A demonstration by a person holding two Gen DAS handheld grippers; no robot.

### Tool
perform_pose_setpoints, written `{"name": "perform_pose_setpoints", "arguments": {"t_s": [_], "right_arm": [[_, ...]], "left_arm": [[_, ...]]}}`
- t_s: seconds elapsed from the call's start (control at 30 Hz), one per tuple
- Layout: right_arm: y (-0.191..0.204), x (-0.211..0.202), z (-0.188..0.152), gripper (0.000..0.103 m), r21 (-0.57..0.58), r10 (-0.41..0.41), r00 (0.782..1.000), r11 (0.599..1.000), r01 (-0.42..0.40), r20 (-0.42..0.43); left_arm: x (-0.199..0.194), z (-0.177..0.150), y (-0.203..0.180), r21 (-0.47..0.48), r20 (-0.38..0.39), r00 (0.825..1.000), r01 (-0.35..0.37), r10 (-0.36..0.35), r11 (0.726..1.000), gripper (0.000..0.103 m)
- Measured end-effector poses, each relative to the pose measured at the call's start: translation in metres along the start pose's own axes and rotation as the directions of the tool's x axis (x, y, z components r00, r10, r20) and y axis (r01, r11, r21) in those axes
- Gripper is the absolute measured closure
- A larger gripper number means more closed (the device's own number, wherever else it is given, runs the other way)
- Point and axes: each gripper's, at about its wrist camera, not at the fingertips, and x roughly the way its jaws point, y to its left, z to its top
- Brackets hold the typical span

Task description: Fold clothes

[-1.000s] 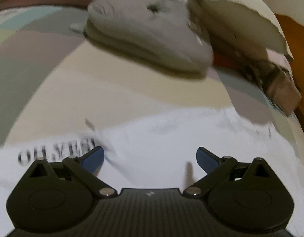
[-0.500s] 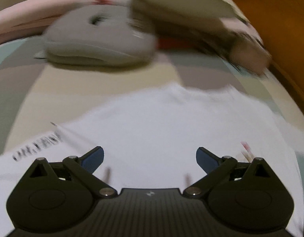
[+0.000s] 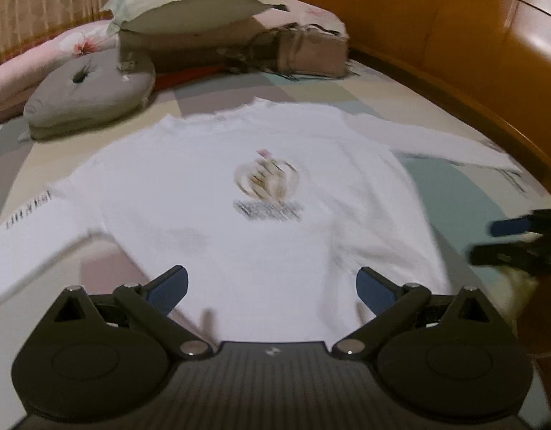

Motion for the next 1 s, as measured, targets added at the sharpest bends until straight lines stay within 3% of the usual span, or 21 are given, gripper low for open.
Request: {"name": "perform_pose_setpoints", "arguments": {"t_s": [0.1, 0.2, 0.27, 0.7, 1.0], "right_arm": [[0.002, -0.003, -0.014, 0.0, 0.012, 0.012, 1.0, 1.0, -0.012, -0.025], [0.004, -0.007, -0.027, 0.0, 0.024, 0.025, 0.998, 0.999, -0.023, -0.049], [0.005, -0.009, -0.036, 0.0, 0.032, 0.033, 0.997, 0.999, -0.031, -0.066], [0.01, -0.028, -0.047, 0.0, 0.045, 0.055, 0.997, 0.998, -0.053, -0.049], [-0.004, -0.021, -0.053, 0.0, 0.076, 0.03, 0.997, 0.997, -0.025, -0.074]], "left_arm": [[-0.017, -0.022, -0.025, 0.036, 0.008, 0.998, -0.061, 0.061, 0.998, 0.003], [-0.024, -0.035, -0.048, 0.103, 0.018, 0.984, -0.18, 0.179, 0.978, 0.003], [-0.028, -0.041, -0.057, 0.116, 0.011, 0.976, -0.217, 0.217, 0.969, 0.003], [-0.05, -0.053, -0.075, 0.084, 0.017, 0.975, -0.221, 0.22, 0.972, 0.003], [-0.032, -0.052, -0.068, 0.024, -0.01, 0.978, -0.208, 0.208, 0.978, 0.003]]}}
